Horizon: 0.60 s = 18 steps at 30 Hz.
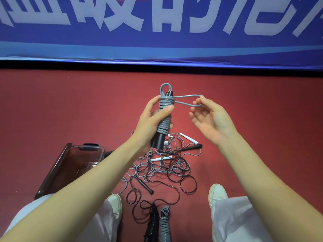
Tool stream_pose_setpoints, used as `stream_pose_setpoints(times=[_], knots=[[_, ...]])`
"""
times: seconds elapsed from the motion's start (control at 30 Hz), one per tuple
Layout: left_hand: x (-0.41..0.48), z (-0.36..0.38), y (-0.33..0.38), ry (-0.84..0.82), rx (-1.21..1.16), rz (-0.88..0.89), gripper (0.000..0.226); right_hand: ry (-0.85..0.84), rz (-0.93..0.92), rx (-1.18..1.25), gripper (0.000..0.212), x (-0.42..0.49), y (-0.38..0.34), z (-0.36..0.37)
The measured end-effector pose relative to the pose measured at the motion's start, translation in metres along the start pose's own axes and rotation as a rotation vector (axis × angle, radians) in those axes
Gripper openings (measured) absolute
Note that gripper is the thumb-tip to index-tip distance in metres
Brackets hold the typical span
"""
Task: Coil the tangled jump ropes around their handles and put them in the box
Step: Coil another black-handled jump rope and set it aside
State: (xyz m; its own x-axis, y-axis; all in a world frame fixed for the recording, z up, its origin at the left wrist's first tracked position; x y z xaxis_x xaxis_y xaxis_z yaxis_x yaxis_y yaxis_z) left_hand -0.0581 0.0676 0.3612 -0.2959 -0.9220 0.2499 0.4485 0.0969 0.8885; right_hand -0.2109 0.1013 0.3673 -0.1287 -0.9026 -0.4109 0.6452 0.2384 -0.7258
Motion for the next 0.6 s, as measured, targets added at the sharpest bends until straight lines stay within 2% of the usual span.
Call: stream_pose_setpoints(times=[0.1,0.23,0.3,0.4,0.47,0.6], knots=[[-0.002,0.0,0.0,0.001,-0.047,0.03,0.042,-0.009,0.171,0.204,0.017,0.006,0.009,-0.008],[-0.001,0.004,-0.002,-0.007,-0.13,0.016,0.05,-0.065,0.135,0.298,0.027,0.01,0.0,-0.011],[0.003,-0.005,-0.004,0.043,-0.088,-0.007,0.047,-0.12,0.09,0.186,0.025,0.004,-0.003,-0.003],[0.006,-0.018,-0.009,0.083,0.035,-0.057,0.034,-0.155,-0.09,-0.203,0.018,-0.007,-0.005,0.015],[0.004,-0.016,-0.011,0.038,0.146,-0.053,0.035,-0.149,-0.211,-0.402,0.017,-0.011,-0.005,0.022],[-0.003,-0.005,-0.018,-0.061,0.192,-0.068,0.039,-0.075,-0.38,-0.55,0.017,-0.017,-0.015,0.023]])
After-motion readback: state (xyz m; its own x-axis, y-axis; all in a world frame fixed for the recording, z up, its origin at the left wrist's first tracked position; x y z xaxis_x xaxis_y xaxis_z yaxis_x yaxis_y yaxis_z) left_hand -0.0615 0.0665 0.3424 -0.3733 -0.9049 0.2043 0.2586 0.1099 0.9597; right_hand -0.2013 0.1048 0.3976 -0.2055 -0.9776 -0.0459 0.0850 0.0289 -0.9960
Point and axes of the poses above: each hand's wrist, its own x-axis towards the middle knuckle, its own z-axis out of the palm, y = z × x, the point moved 8 cm from there along x, towards the middle knuckle, and after that the axes turned 14 degrees about z, right-handed, at the moved point
